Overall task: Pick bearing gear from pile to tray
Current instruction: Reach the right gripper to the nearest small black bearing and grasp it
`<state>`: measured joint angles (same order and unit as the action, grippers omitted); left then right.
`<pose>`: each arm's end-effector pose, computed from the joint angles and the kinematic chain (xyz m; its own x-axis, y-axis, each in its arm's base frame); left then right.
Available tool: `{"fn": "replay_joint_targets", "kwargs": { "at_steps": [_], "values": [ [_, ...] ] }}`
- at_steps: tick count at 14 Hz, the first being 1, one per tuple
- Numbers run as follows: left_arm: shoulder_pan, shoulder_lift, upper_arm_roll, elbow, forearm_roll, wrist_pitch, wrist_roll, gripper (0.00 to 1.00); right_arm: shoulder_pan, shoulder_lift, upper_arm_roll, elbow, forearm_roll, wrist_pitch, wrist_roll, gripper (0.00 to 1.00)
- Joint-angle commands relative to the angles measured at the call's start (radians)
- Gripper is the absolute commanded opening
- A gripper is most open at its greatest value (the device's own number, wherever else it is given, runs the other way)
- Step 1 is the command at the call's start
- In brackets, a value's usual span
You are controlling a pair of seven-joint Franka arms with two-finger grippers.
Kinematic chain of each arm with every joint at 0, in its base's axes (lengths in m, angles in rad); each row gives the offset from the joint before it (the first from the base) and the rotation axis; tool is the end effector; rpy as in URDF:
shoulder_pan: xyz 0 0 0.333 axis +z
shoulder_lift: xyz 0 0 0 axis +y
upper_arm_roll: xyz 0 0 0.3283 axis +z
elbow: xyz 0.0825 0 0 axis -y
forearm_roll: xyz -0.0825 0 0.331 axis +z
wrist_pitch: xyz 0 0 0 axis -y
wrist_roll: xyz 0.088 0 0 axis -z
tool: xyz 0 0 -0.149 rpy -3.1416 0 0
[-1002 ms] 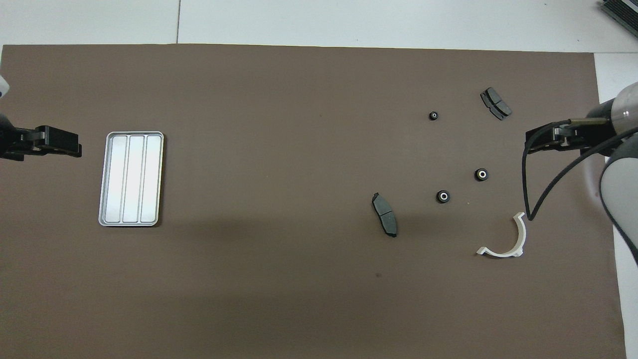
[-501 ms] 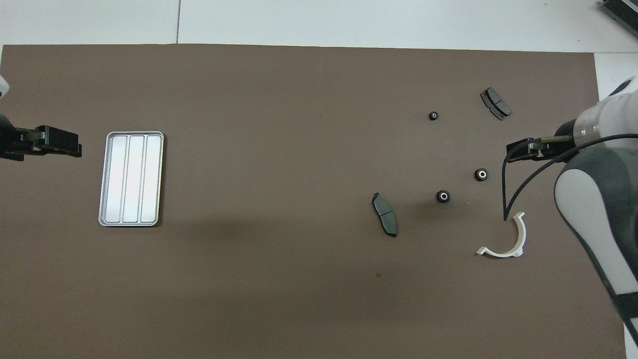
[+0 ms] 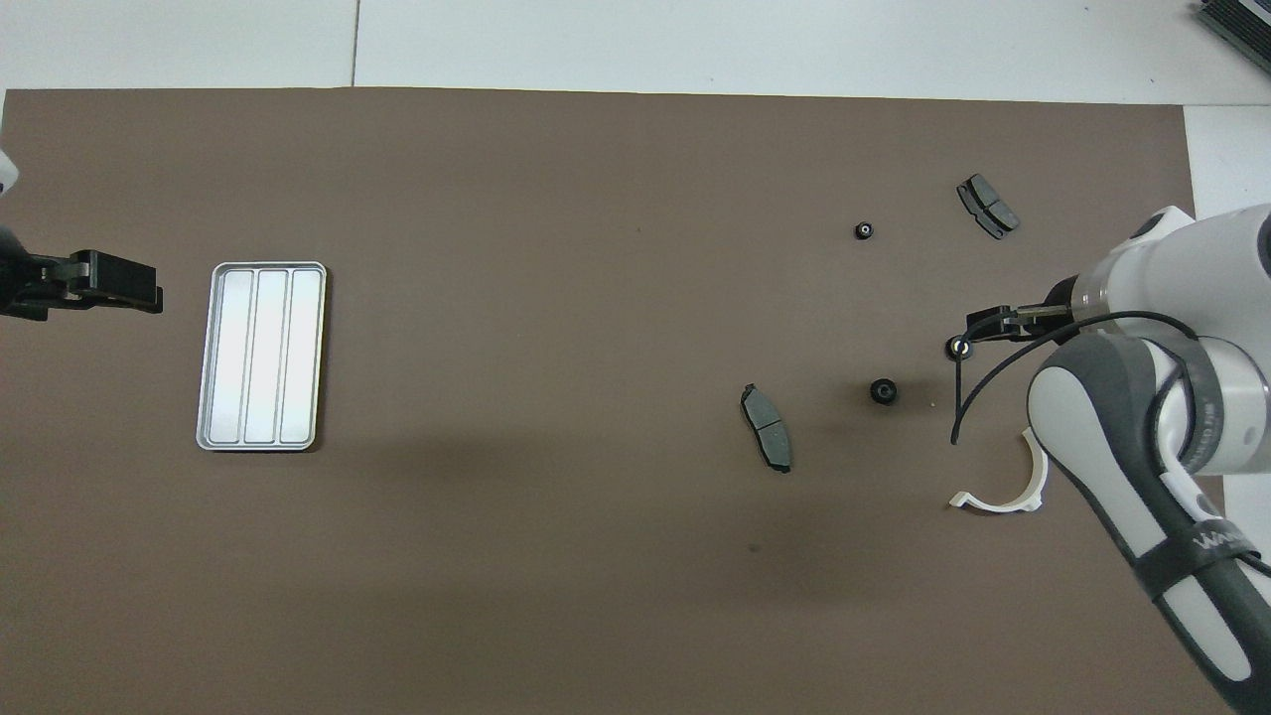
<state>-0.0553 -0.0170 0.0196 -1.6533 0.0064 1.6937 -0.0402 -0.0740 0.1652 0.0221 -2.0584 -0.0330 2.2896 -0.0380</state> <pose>0.5087 -0.0172 0.5796 0.9983 0.0038 0.0576 0.0040 -1.0000 -0.0037 0.5452 -0.0304 0.3649 0.9979 0.0074 0.0649 0.0058 -0.9997 0.0251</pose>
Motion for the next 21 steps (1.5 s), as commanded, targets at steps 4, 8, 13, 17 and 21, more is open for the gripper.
{"fn": "replay_joint_targets", "kwargs": {
  "at_steps": [4, 8, 13, 17, 21],
  "values": [
    [0.006, -0.017, -0.003, -0.006, -0.011, -0.009, 0.002, 1.00, -0.012, 0.077, 0.009, -0.035, 0.015, 0.140, -0.031, 1.00],
    [0.006, -0.017, -0.003, -0.006, -0.011, -0.009, 0.002, 1.00, -0.009, 0.106, 0.009, -0.066, 0.015, 0.203, -0.028, 1.00],
    [0.006, -0.017, -0.003, -0.006, -0.011, -0.009, 0.002, 1.00, -0.003, 0.105, 0.009, -0.091, 0.015, 0.232, -0.030, 0.85],
    [0.006, -0.017, -0.003, -0.006, -0.011, -0.009, 0.002, 1.00, -0.003, 0.105, 0.009, -0.095, 0.015, 0.234, -0.031, 0.76],
    [0.006, -0.017, -0.003, -0.006, -0.011, -0.009, 0.002, 1.00, -0.001, 0.105, 0.009, -0.095, 0.015, 0.235, -0.030, 0.55]
  ]
}}
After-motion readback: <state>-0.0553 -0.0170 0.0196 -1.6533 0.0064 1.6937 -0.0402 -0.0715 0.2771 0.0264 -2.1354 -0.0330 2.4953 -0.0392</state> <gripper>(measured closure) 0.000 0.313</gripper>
